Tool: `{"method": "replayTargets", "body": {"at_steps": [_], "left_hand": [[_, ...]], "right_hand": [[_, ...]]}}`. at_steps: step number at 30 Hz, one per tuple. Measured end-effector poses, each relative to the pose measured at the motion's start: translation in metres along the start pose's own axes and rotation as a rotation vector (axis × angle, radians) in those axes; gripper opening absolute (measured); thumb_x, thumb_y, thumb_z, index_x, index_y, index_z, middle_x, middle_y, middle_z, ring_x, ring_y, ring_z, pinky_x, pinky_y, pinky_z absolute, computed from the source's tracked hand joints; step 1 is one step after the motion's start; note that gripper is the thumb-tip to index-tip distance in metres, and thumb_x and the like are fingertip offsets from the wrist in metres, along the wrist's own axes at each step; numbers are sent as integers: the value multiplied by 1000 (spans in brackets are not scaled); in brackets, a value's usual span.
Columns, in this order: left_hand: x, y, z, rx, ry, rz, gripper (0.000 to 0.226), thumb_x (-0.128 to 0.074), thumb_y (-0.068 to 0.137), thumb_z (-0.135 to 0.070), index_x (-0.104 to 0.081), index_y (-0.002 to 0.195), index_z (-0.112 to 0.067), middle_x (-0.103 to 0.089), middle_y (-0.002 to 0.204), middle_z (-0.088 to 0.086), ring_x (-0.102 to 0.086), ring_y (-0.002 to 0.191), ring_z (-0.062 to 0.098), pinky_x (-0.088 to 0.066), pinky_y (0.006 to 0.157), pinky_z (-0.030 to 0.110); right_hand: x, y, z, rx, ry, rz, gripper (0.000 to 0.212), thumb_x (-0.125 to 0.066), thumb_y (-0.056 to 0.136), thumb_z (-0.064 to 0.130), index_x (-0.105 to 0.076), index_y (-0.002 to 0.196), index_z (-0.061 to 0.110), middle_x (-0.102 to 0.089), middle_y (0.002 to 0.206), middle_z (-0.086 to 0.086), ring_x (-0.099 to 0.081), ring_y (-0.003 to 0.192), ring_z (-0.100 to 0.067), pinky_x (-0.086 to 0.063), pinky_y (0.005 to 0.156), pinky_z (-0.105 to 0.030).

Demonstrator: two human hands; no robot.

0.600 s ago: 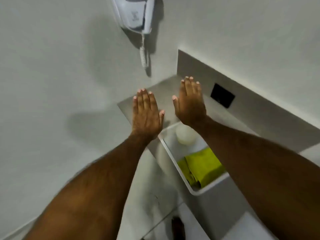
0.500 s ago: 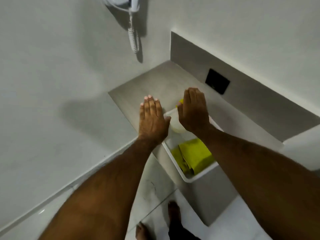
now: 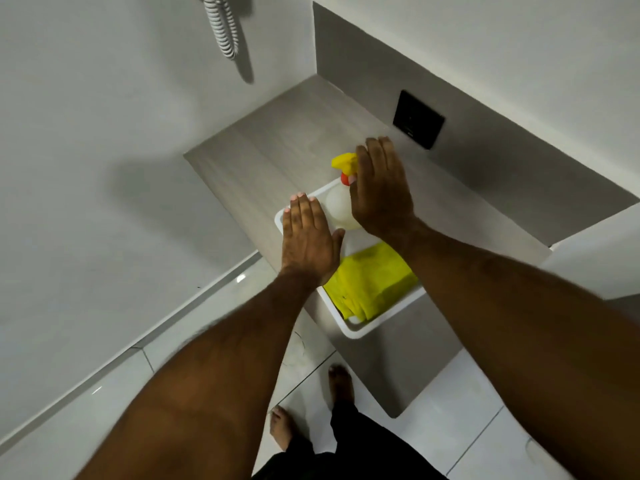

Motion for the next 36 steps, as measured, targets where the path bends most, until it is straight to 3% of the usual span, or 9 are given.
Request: {"method": "replayTargets", "body": {"at_steps": [4, 13, 16, 18, 20, 22, 25, 32, 36], "left_hand": [[-2, 4, -2, -5, 3, 19, 79, -29, 96, -53, -11, 150, 2, -11, 160, 25, -5, 149, 39, 4, 119, 46], [-31, -9, -29, -6, -48, 124, 84, -31, 94, -58, -5, 152, -2, -5, 162, 20, 1, 149, 36, 8, 115, 42], [-36, -13, -35, -14, -39, 180, 86, -37, 94, -56, -7, 151, 0, -11, 161, 22, -5, 149, 38, 1, 118, 45], [-37, -16, -36, -4, -8, 251, 84, -45, 92, -51, -15, 149, 2, -32, 153, 24, -27, 142, 42, -16, 119, 49], [-38, -18, -36, 22, 22, 350, 74, -51, 89, -45, -28, 142, 2, -56, 132, 20, -54, 120, 41, -40, 101, 48], [-40, -19, -33, 49, 21, 413, 51, -57, 86, -34, -45, 125, -4, -64, 117, 14, -63, 103, 37, -45, 78, 41], [-38, -18, -31, 57, -5, 501, 34, -60, 81, -24, -56, 110, -8, -65, 112, 12, -64, 102, 34, -48, 73, 38], [-20, 5, -32, 147, -436, 650, 26, -62, 81, -33, -63, 91, -9, -63, 95, 9, -62, 95, 25, -52, 74, 34], [17, 13, -30, 169, -816, 585, 23, -64, 82, -29, -68, 88, -7, -68, 87, 11, -65, 84, 24, -56, 75, 37]], "right_hand": [[-3, -9, -5, 19, 28, -62, 60, -44, 99, 29, -34, 143, -11, -33, 150, -34, -27, 142, -48, -26, 118, -54], [-14, -60, -13, -168, 87, 35, 67, -40, 99, 35, -24, 148, -8, -26, 155, -30, -20, 146, -44, -24, 119, -53], [-16, -77, -16, -182, 100, 49, 64, -41, 99, 34, -30, 146, -8, -31, 153, -30, -25, 144, -45, -27, 119, -53], [-15, -85, -18, -175, 93, 60, 61, -44, 99, 30, -34, 144, -9, -37, 150, -31, -31, 142, -46, -30, 117, -53], [-15, -92, -20, -184, 65, 66, 56, -50, 96, 25, -40, 140, -9, -46, 142, -32, -43, 134, -47, -37, 113, -53], [-15, -99, -21, -196, 22, 67, 51, -55, 93, 21, -48, 134, -9, -57, 131, -31, -55, 121, -46, -44, 105, -53], [-15, -107, -23, -210, 8, 95, 48, -57, 89, 19, -53, 129, -7, -64, 120, -29, -62, 110, -44, -50, 97, -51], [-20, -108, -41, -553, 223, 396, 71, -67, 85, 32, -38, 141, 1, -50, 139, -23, -47, 129, -39, -38, 110, -48], [-14, -94, -36, -472, 488, 387, 69, -63, 89, 47, -44, 138, 3, -58, 133, -20, -54, 124, -33, -44, 105, -41]]}}
Point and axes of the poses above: each hand's wrist, its own y-axis towards the middle knuckle, its own x-axis out of the back of the hand, z = x × y, the point moved 1 cm from there along y, towards the middle knuckle
